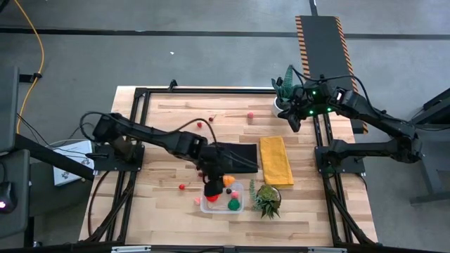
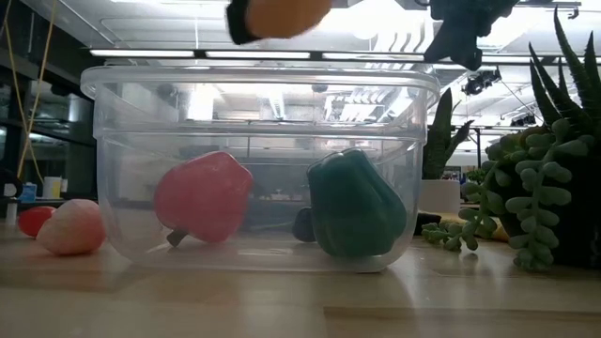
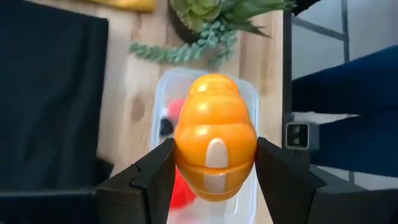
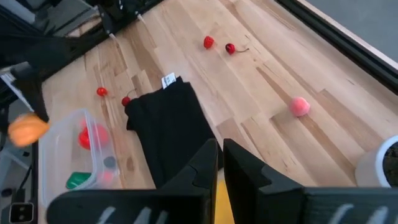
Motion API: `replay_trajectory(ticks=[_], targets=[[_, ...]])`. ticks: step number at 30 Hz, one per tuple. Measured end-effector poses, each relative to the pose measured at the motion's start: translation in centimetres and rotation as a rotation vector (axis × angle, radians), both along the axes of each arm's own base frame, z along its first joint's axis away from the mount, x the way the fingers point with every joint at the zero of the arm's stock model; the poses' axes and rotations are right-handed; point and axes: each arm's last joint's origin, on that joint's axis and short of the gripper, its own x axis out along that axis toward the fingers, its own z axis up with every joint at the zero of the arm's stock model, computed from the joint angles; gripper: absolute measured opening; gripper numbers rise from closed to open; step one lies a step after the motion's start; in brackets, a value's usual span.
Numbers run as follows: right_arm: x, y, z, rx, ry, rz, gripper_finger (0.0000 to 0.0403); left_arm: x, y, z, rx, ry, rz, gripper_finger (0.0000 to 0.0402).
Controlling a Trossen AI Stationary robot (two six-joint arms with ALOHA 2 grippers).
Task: Pick and placing Produce into tupperware
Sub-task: Put the croissant into the transparent bin
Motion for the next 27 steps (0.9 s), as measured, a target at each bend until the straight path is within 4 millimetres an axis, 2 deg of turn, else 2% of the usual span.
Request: replay_trajectory(ticks=[4,12,27], targets=[[0.0,0.0,0.0,0.003,0.006,0.001,0.0016,0.8,-0.2,-1.6,-0.009,0.052,-0.009,0.0191],[-0.2,0.1,-0.1,0.005,0.020,0.006,0.0016,1.9,-0.7,-3.4,-0.038,0.079,-0.029,0.0191],[-0.2,0.1,-0.2,-0.013,0.026,0.022,0.0016,2.8,-2.7,-6.8,-0.031,0.171,-0.055,0.0191]])
